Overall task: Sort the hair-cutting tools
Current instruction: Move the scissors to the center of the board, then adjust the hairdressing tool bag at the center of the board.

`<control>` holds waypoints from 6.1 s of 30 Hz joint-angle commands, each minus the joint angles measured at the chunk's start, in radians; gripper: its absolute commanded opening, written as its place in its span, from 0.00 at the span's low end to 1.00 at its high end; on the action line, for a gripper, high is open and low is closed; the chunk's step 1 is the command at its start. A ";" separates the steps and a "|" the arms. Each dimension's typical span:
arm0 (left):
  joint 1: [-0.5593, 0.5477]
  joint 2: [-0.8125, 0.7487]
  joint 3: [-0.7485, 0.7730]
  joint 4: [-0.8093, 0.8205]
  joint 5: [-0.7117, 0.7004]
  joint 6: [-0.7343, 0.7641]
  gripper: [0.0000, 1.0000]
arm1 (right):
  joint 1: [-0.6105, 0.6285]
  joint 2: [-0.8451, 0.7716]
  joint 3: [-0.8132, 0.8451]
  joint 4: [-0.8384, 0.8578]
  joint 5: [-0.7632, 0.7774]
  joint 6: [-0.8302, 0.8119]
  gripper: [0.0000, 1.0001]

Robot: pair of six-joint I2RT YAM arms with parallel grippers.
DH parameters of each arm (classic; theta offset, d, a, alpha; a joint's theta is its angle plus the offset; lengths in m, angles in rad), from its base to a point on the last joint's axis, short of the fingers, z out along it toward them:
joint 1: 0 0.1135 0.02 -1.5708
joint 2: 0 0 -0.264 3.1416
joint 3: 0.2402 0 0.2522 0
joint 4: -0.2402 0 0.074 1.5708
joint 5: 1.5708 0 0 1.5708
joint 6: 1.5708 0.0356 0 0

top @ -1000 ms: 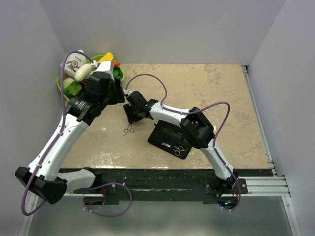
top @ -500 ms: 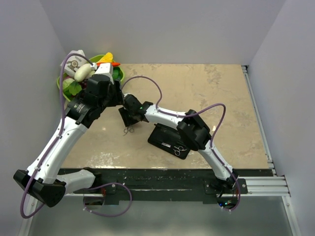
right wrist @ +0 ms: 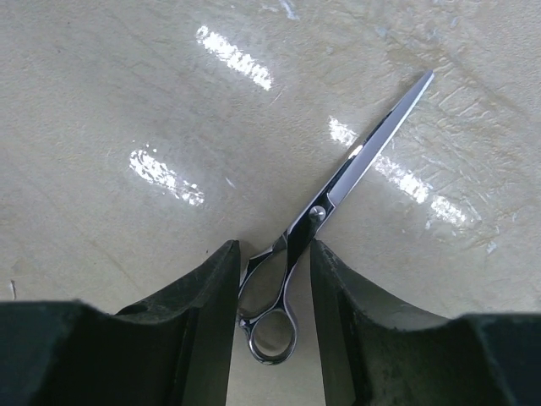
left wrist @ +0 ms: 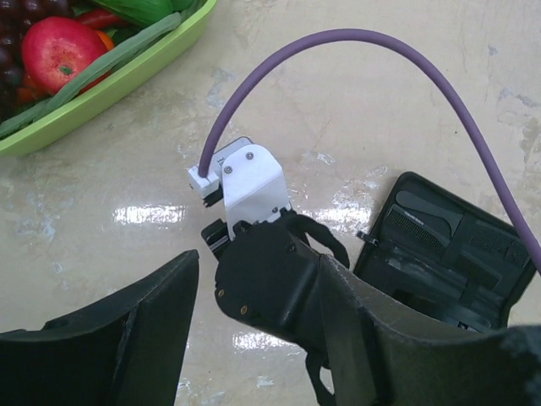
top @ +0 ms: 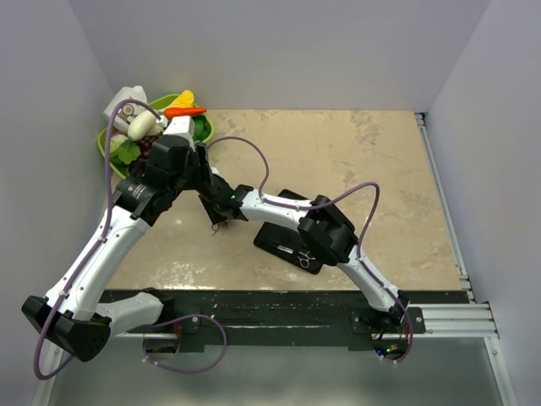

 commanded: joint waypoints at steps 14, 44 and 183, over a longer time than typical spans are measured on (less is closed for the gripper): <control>0.014 -0.002 -0.002 0.064 0.033 -0.004 0.64 | 0.071 -0.090 -0.455 -0.072 -0.138 -0.085 0.10; 0.015 0.160 0.117 0.161 0.129 -0.030 0.64 | 0.074 -0.747 -0.776 -0.081 -0.274 -0.288 0.02; -0.131 0.498 0.084 -0.057 0.234 0.145 0.61 | -0.489 -0.699 -0.667 -0.213 0.344 0.250 0.74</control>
